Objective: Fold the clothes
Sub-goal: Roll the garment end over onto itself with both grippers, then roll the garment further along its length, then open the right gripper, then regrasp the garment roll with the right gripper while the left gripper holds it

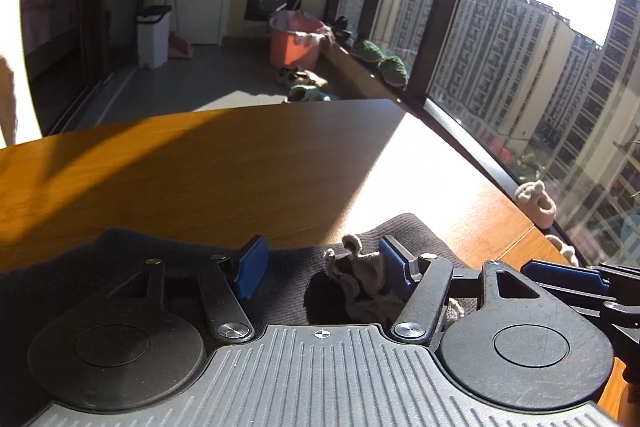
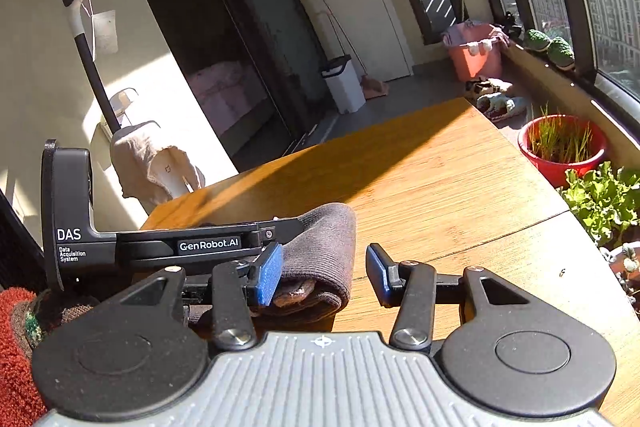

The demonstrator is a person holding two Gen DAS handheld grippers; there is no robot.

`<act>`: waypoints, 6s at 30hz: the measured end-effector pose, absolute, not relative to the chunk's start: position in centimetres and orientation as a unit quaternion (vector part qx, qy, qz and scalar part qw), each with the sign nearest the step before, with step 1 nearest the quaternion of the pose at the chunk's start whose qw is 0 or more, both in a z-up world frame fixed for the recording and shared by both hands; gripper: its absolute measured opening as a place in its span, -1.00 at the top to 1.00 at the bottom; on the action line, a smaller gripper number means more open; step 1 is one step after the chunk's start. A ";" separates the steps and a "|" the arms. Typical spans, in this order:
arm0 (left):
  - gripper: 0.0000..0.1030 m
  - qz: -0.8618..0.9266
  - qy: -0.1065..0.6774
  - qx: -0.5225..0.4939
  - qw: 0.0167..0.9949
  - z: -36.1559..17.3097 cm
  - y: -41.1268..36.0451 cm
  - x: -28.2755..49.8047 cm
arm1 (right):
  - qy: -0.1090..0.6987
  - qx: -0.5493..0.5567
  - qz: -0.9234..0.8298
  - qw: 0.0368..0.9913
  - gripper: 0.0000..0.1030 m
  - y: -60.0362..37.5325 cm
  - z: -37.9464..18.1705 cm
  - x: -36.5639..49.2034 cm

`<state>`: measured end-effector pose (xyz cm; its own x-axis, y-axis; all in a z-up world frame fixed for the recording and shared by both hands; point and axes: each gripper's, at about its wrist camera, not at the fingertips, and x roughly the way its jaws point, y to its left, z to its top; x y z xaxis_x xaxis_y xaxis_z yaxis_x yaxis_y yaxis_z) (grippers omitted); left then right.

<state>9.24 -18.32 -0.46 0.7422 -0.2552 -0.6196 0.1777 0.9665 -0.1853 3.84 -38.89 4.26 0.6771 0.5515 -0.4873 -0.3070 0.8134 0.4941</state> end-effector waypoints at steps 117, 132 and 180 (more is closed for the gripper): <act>-0.39 -0.125 0.334 -0.170 0.919 -1.2 -15.4 8.5 | 0.266 -0.009 0.212 0.940 -1.00 -38.1 4.2 -0.7; -0.44 -0.134 0.324 -0.174 0.920 -1.6 -15.2 8.3 | 0.299 0.027 0.135 0.944 -1.00 -42.7 3.3 2.6; -0.51 -0.153 0.322 -0.201 0.912 -2.2 -13.8 8.3 | 0.298 0.154 0.206 0.919 -0.85 -41.6 4.8 5.1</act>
<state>8.35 -13.80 -2.17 0.7463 -0.4088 -0.5253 0.1498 0.8721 -0.4659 5.14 -41.55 4.78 0.7373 0.4711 -0.4842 -0.2869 0.8672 0.4069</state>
